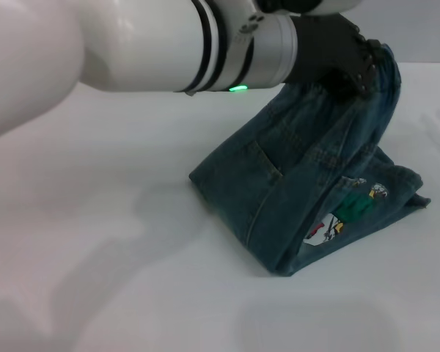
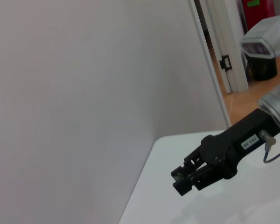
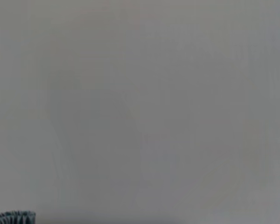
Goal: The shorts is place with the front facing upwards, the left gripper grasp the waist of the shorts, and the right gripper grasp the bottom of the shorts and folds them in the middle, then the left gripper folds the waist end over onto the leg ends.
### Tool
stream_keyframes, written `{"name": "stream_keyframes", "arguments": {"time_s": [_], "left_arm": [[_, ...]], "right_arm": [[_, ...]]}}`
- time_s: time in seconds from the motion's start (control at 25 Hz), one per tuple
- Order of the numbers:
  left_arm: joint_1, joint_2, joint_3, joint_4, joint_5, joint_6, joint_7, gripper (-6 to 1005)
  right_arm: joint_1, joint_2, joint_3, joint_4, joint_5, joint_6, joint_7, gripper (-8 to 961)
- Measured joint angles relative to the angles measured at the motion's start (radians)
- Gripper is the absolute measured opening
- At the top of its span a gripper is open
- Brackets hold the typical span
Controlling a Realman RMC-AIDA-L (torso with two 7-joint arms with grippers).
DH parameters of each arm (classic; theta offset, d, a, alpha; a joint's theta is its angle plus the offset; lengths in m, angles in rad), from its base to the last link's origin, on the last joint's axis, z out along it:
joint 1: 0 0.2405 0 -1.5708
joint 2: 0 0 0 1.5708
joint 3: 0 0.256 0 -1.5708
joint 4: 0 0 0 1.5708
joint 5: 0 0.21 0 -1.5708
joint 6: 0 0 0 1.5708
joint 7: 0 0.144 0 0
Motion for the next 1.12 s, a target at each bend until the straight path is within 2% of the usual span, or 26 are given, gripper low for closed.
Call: {"name": "stream_keyframes", "arguments": {"time_s": [0.48, 0.52, 0.72, 0.84, 0.88, 1.0, 1.04, 1.12], "left_arm": [[-0.002, 0.000, 0.033, -0.016, -0.016, -0.028, -0.022, 34], [0.011, 0.000, 0.036, -0.016, -0.016, -0.079, -0.046, 34], [0.027, 0.002, 0.036, -0.014, -0.018, -0.121, -0.056, 184], [0.036, 0.003, 0.032, -0.017, -0.018, -0.146, -0.061, 372], [0.070, 0.005, 0.011, -0.027, -0.020, -0.220, -0.078, 434], [0.123, 0.007, -0.019, -0.045, -0.040, -0.328, -0.084, 434], [0.123, 0.007, -0.019, -0.045, -0.040, -0.328, -0.084, 434], [0.195, 0.010, -0.037, -0.083, -0.089, -0.497, -0.078, 434]], "right_arm": [[0.001, -0.007, -0.003, 0.002, -0.002, 0.000, 0.002, 351], [0.002, -0.007, -0.004, 0.004, -0.002, 0.000, 0.002, 351], [0.002, -0.003, -0.006, 0.006, -0.002, 0.000, 0.002, 351], [-0.002, 0.001, -0.002, 0.006, -0.001, 0.000, 0.002, 351], [-0.004, 0.002, 0.000, 0.006, 0.000, 0.000, 0.002, 351], [-0.009, 0.005, 0.014, 0.006, 0.001, 0.000, -0.002, 351], [-0.011, 0.007, 0.018, 0.005, 0.002, 0.000, -0.005, 351], [-0.016, 0.012, 0.032, 0.003, 0.002, 0.004, -0.014, 351]]}}
